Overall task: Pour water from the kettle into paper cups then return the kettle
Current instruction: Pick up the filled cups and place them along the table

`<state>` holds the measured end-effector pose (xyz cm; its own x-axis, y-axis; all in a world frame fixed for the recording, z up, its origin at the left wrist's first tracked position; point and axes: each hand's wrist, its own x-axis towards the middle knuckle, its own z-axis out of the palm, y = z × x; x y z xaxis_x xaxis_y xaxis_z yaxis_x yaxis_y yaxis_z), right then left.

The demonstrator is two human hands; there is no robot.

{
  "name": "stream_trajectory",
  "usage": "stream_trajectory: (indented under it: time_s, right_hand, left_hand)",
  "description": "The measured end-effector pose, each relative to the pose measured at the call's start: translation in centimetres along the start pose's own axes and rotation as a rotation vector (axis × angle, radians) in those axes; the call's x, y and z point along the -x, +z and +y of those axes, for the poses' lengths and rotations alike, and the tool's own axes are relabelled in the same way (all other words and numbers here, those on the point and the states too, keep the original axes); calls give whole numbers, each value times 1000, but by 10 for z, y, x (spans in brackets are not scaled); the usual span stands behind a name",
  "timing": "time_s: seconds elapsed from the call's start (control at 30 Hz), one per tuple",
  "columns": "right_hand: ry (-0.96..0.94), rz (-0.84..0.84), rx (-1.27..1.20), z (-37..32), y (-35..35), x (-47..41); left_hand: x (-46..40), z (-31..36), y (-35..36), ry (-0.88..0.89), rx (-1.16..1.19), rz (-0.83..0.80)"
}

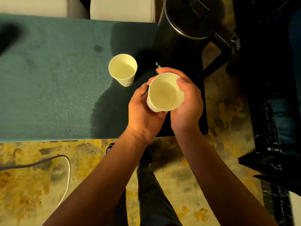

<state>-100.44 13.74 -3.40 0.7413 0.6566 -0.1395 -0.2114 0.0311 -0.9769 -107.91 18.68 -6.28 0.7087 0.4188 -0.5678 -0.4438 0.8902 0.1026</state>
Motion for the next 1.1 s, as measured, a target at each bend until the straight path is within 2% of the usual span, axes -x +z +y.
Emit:
stream_trajectory:
  time_s: [0.23, 0.47, 0.7, 1.1]
  right_hand:
    - [16, -62, 8, -17, 20, 10]
    - [-26, -167, -8, -34, 64, 20]
    - [0, -244, 87, -38, 140, 36]
    - [-5, -314, 47, -32, 311, 71]
  left_hand:
    - [17, 9, 18, 27, 107, -17]
    - [43, 41, 20, 139, 99, -51]
    - [83, 109, 12, 221, 120, -38]
    - [151, 263, -29, 294, 134, 42]
